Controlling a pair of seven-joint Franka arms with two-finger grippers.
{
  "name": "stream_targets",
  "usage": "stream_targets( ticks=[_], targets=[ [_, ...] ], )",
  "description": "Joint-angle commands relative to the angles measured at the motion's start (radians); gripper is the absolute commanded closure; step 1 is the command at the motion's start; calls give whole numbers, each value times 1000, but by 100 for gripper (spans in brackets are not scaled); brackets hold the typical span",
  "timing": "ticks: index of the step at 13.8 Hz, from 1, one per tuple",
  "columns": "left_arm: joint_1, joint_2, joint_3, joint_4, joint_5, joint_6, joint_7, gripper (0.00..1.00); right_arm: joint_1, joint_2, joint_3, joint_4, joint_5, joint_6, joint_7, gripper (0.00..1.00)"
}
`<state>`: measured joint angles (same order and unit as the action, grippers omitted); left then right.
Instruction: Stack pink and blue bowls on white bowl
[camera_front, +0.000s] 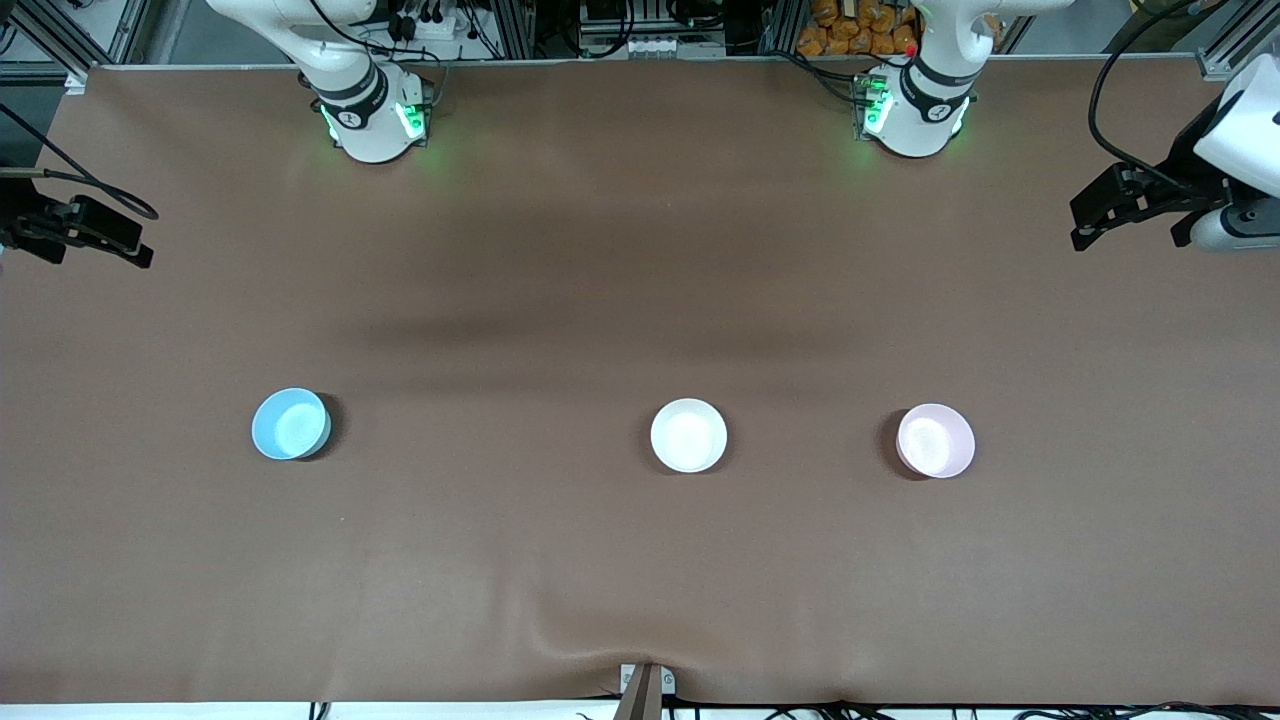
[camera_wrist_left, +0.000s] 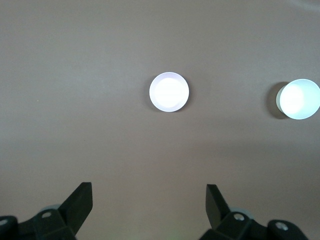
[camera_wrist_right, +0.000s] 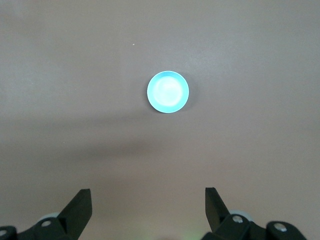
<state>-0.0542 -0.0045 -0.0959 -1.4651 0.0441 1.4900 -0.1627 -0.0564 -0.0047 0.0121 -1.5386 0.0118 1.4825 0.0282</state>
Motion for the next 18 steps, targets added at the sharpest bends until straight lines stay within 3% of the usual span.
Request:
stream_targets(
  ticks=[1, 18],
  targets=[
    [-7, -12, 10, 6, -35, -34, 17, 0, 3, -1, 3, 5, -13, -5, 12, 0],
    [-7, 35, 5, 19, -23, -37, -5, 0, 3, -1, 5, 6, -13, -4, 12, 0]
  ],
)
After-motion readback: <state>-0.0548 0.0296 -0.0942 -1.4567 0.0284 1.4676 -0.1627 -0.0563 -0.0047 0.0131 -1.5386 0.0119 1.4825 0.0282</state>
